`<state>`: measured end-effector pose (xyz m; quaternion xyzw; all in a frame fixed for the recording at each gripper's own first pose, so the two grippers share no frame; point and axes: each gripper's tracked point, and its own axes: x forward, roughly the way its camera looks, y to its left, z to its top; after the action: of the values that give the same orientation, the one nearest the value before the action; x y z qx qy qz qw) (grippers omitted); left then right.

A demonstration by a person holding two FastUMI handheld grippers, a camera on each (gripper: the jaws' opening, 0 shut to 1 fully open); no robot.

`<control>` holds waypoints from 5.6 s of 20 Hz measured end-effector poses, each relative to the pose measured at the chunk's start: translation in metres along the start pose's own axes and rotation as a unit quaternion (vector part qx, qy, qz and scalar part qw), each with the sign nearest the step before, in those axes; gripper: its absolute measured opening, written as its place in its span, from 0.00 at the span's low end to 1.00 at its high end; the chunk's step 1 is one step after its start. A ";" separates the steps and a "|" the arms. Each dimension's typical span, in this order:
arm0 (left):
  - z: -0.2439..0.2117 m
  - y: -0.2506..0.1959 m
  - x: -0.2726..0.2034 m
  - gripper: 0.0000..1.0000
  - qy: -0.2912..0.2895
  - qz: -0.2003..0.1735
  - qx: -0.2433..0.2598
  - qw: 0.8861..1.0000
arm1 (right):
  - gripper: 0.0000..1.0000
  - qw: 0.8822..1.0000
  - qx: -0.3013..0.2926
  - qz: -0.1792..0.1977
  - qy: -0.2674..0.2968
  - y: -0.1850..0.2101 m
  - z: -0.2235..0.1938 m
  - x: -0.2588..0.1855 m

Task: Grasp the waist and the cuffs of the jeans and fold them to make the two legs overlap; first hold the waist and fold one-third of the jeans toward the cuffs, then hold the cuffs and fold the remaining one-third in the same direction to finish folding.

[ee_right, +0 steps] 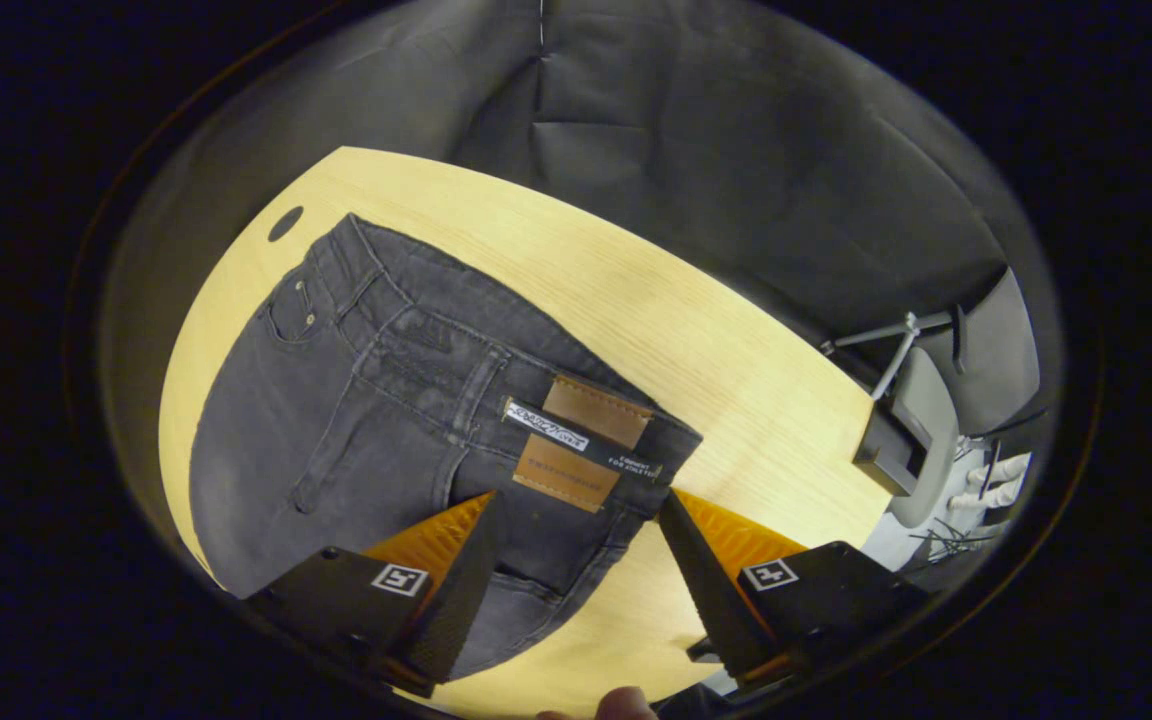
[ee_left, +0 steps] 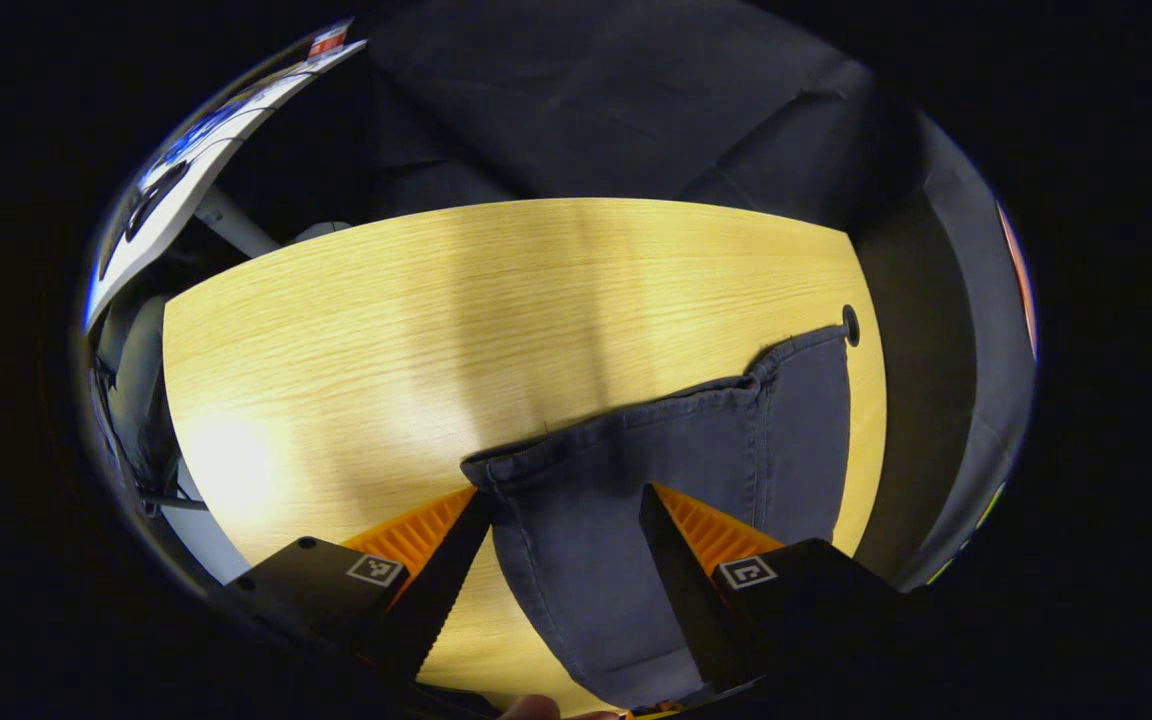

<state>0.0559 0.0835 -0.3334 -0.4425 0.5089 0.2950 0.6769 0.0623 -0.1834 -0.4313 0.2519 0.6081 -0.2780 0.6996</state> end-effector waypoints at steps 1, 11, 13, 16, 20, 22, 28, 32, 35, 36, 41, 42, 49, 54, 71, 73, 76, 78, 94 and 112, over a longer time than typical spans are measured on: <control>-0.001 0.003 0.000 0.98 0.000 0.007 0.007 1.000 | 0.96 1.000 -0.001 0.002 0.002 0.000 0.000 0.000; 0.000 0.024 -0.001 0.19 -0.055 -0.043 -0.002 0.998 | 0.05 0.998 -0.015 0.058 -0.020 0.008 0.001 0.001; -0.002 0.021 -0.001 0.10 -0.047 -0.068 -0.008 0.997 | 0.02 0.995 0.010 0.104 -0.005 0.008 -0.001 -0.004; -0.011 0.022 -0.016 0.04 -0.032 -0.099 -0.019 0.994 | 0.01 0.987 0.031 0.158 0.000 0.007 0.001 -0.028; -0.018 0.014 -0.051 0.04 -0.025 -0.152 -0.053 0.987 | 0.01 0.973 0.067 0.218 0.024 0.015 -0.006 -0.067; -0.015 0.004 -0.068 0.03 -0.013 -0.175 -0.090 0.980 | 0.01 0.966 0.093 0.237 0.044 0.017 -0.009 -0.080; 0.015 -0.039 -0.088 0.04 -0.005 -0.178 -0.150 0.973 | 0.01 0.945 0.143 0.272 0.116 0.057 0.013 -0.122; 0.041 -0.092 -0.081 0.04 0.002 -0.168 -0.174 0.970 | 0.01 0.935 0.166 0.278 0.143 0.093 0.060 -0.122; 0.050 -0.139 -0.063 0.04 0.011 -0.164 -0.174 0.971 | 0.01 0.927 0.187 0.284 0.162 0.132 0.085 -0.110; 0.054 -0.155 -0.059 0.04 0.014 -0.165 -0.173 0.971 | 0.01 0.924 0.190 0.283 0.171 0.147 0.092 -0.105; 0.071 -0.232 -0.029 0.04 0.007 -0.169 -0.138 0.976 | 0.01 0.920 0.197 0.284 0.185 0.191 0.126 -0.080; 0.077 -0.244 -0.024 0.04 0.003 -0.171 -0.127 0.977 | 0.01 0.918 0.200 0.286 0.189 0.196 0.133 -0.076; 0.085 -0.281 0.027 0.03 0.006 -0.158 -0.076 0.984 | 0.01 0.892 0.230 0.314 0.230 0.239 0.144 -0.034; 0.086 -0.284 0.059 0.03 0.010 -0.156 -0.070 0.985 | 0.01 0.889 0.220 0.328 0.232 0.238 0.144 -0.030; 0.062 -0.303 -0.090 0.95 -0.086 -0.212 0.208 0.951 | 0.96 0.944 0.009 0.322 -0.071 0.184 0.149 -0.149; 0.046 -0.317 -0.150 0.95 -0.144 -0.251 0.283 0.915 | 0.96 0.928 -0.069 0.332 -0.158 0.175 0.140 -0.192; 0.004 -0.314 -0.215 0.95 -0.220 -0.290 0.388 0.847 | 0.96 0.882 -0.175 0.338 -0.277 0.163 0.108 -0.259; -0.028 -0.295 -0.244 0.95 -0.263 -0.312 0.437 0.801 | 1.00 0.847 -0.224 0.339 -0.343 0.155 0.079 -0.295; -0.190 -0.209 -0.263 0.98 -0.295 -0.346 0.542 0.706 | 0.98 0.896 -0.132 0.291 -0.307 0.088 0.042 -0.200; -0.211 -0.201 -0.195 0.99 -0.223 -0.244 0.487 0.808 | 0.99 0.952 -0.038 0.217 -0.213 0.162 0.167 0.024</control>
<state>0.0763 -0.1834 -0.1068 -0.0861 0.2960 -0.0755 0.9483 0.2963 -0.1845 -0.4302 0.2864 0.3854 -0.1432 0.8654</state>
